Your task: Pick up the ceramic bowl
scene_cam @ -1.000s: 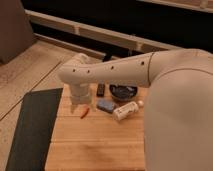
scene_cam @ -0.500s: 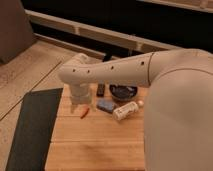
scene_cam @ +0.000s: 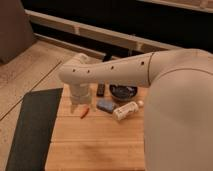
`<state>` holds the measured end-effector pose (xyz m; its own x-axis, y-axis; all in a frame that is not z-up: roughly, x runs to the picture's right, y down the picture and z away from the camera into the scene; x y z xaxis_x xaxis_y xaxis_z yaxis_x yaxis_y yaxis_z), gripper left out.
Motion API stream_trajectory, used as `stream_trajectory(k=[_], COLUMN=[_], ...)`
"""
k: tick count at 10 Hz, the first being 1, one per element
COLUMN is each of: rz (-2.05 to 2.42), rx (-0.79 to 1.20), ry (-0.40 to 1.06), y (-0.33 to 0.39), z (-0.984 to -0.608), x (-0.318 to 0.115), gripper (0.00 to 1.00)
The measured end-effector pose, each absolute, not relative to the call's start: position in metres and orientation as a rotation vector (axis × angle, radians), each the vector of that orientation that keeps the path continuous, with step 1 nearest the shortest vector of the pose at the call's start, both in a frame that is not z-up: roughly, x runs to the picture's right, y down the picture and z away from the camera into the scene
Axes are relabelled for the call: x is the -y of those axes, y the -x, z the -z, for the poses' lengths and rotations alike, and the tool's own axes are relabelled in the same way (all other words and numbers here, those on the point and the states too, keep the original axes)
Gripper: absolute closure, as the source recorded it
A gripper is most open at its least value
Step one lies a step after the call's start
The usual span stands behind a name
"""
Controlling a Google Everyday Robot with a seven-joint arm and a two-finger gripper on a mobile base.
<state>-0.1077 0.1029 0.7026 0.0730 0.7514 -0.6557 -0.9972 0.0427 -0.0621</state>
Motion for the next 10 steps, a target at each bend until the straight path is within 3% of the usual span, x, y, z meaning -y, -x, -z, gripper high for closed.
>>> stream_trajectory(k=[8,10], rz=[-1.437,-1.464], rx=[-0.513,-0.463], ry=[0.578,0.472], y=[0.106,0.074], z=[-0.705,-0.722], x=[-0.098,-0.054], gripper=[0.35,0.35])
